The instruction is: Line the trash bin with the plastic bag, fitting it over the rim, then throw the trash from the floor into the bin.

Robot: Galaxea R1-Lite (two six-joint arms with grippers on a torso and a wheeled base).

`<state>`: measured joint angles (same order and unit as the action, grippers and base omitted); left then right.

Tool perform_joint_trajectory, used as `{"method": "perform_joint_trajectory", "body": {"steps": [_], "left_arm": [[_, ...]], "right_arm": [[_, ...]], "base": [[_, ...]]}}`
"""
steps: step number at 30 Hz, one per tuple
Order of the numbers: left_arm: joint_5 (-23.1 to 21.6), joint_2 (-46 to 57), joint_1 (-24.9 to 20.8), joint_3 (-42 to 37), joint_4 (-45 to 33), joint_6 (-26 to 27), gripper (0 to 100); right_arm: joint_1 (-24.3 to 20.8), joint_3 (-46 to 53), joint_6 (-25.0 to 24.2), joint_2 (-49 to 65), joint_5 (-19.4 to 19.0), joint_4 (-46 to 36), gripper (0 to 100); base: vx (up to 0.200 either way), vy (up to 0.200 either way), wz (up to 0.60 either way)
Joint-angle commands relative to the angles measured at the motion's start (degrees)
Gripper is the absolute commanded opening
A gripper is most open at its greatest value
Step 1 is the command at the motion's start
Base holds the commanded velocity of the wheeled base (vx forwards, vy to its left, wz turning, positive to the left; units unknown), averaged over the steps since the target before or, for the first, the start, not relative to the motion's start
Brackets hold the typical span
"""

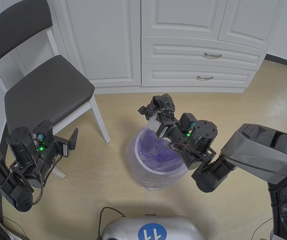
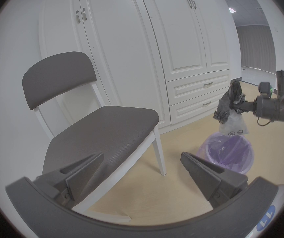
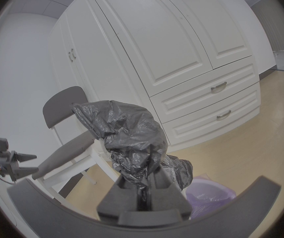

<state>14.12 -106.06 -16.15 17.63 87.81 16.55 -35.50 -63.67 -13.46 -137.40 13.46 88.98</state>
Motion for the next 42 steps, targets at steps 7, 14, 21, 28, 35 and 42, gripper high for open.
{"method": "perform_joint_trajectory", "body": {"steps": [7,14,21,28,35,42], "left_arm": [[0.03,0.06,-0.02,0.13,-0.01,-0.03,100],[0.03,-0.03,-0.02,0.04,0.08,-0.03,100],[0.03,-0.11,-0.02,0.30,-0.01,-0.03,100],[0.03,0.06,0.07,0.39,0.08,-0.03,100],[0.03,0.06,0.07,0.30,0.08,-0.03,100],[0.03,0.06,0.07,0.48,-0.01,-0.12,100]], "right_arm": [[2.89,-9.54,0.01,-12.10,0.25,1.02,0],[3.95,-9.37,-0.08,-12.45,0.25,1.02,0],[3.07,-4.09,0.19,-8.94,-0.27,-0.74,0],[3.68,-3.56,0.10,-10.87,-1.07,-3.02,0],[3.86,-1.81,0.10,-9.29,-1.15,-5.40,0],[4.03,-0.14,0.19,-7.53,-1.24,-9.97,0]], "base": [[0.000,0.000,0.00],[0.000,0.000,0.00],[0.000,0.000,0.00],[0.000,0.000,0.00],[0.000,0.000,0.00],[0.000,0.000,0.00]]}}
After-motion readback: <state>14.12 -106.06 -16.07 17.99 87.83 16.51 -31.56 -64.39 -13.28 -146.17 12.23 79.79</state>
